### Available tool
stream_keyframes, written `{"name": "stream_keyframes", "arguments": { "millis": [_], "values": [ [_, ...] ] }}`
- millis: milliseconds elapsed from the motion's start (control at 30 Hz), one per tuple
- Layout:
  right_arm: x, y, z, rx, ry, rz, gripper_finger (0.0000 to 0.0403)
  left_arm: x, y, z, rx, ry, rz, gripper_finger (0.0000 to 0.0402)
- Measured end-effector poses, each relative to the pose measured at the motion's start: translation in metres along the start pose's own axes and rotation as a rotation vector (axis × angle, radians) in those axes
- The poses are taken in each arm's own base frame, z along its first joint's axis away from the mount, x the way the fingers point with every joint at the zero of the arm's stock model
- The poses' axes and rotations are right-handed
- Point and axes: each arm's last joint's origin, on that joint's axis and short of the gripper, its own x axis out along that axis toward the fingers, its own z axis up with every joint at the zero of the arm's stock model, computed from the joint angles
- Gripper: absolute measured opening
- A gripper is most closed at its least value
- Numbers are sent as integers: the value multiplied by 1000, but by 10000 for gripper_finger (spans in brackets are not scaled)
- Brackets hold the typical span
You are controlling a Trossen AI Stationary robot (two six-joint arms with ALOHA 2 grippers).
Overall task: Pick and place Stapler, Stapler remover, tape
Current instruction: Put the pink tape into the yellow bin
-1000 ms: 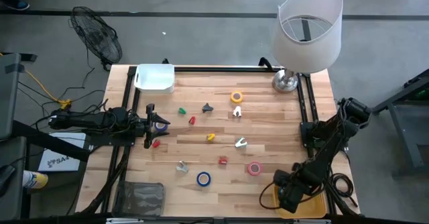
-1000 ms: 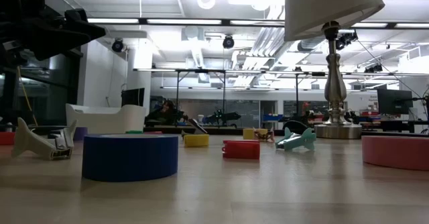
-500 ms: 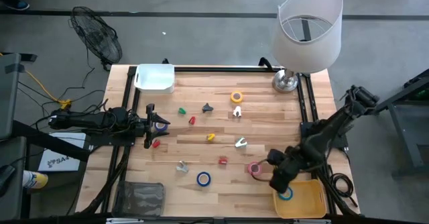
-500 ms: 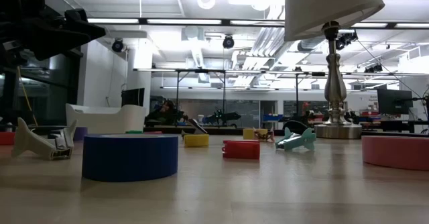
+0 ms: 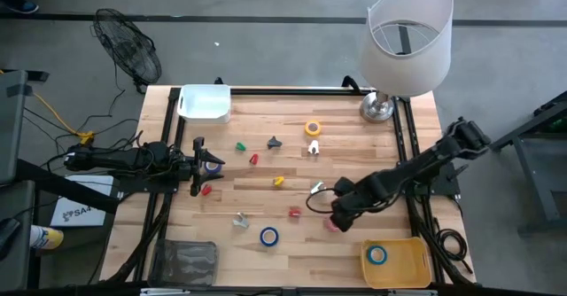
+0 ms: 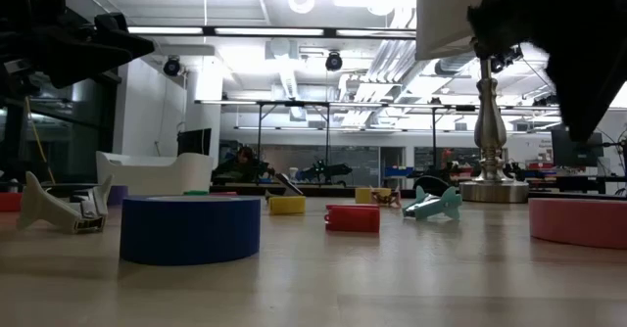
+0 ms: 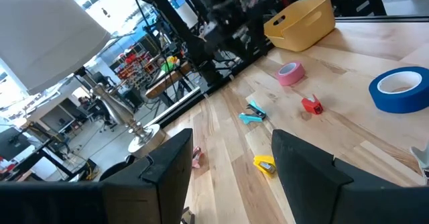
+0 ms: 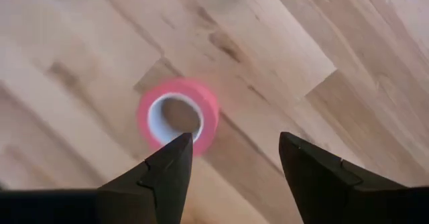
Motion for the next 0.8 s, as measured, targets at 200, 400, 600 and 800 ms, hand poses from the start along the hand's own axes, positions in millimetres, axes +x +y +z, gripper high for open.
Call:
{"name": "stream_keyframes", "arguments": {
  "millis": [200,400,600,800],
  "values": [
    [23,4,1,1,20,-77,213,0,0,0,0,0,0,199],
    [38,8,2,-9,33,-106,212,0,0,0,0,0,0,199],
    [46,11,2,-9,48,-96,211,0,0,0,0,0,0,199],
    [47,14,2,-8,56,-71,212,0,0,0,0,0,0,199]
  ]
}}
